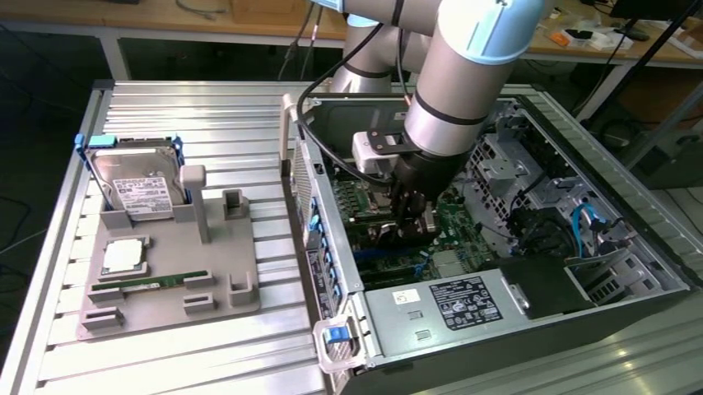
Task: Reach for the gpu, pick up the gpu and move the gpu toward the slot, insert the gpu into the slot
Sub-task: 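Insert the gpu into the slot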
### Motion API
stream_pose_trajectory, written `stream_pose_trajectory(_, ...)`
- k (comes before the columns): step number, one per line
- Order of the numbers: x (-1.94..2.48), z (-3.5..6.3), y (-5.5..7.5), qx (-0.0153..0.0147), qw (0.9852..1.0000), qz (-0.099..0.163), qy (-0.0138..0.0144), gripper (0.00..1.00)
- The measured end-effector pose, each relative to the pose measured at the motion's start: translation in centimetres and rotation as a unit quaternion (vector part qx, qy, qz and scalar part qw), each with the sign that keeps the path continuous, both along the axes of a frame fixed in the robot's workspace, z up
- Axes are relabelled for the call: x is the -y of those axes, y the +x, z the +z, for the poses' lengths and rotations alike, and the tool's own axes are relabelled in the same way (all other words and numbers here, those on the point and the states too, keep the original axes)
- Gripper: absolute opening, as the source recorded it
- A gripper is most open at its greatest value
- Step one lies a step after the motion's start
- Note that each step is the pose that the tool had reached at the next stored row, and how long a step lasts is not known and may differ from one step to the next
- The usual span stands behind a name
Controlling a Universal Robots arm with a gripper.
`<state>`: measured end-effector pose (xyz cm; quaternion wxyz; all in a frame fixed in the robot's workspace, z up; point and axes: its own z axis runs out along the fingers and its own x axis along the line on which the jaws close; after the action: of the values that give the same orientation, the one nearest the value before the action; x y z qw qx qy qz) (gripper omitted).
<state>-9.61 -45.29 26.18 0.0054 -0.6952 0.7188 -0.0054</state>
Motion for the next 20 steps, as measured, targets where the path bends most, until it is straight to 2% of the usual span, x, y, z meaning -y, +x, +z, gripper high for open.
stream_pose_trajectory(6, 0.0, 0.0, -0.28, 0.001, 1.0, 0.001, 0.0, 0.27)
stream_pose_trajectory(9, 0.0, 0.0, -0.37, 0.0036, 1.0, 0.001, 0.0, 0.27)
stream_pose_trajectory(13, 0.0, 0.0, -0.39, 0.01, 0.9999, 0.003, 0.0, 0.27)
stream_pose_trajectory(20, 0.0, 0.01, -0.91, 0.0124, 0.9999, 0.005, -0.0001, 0.27)
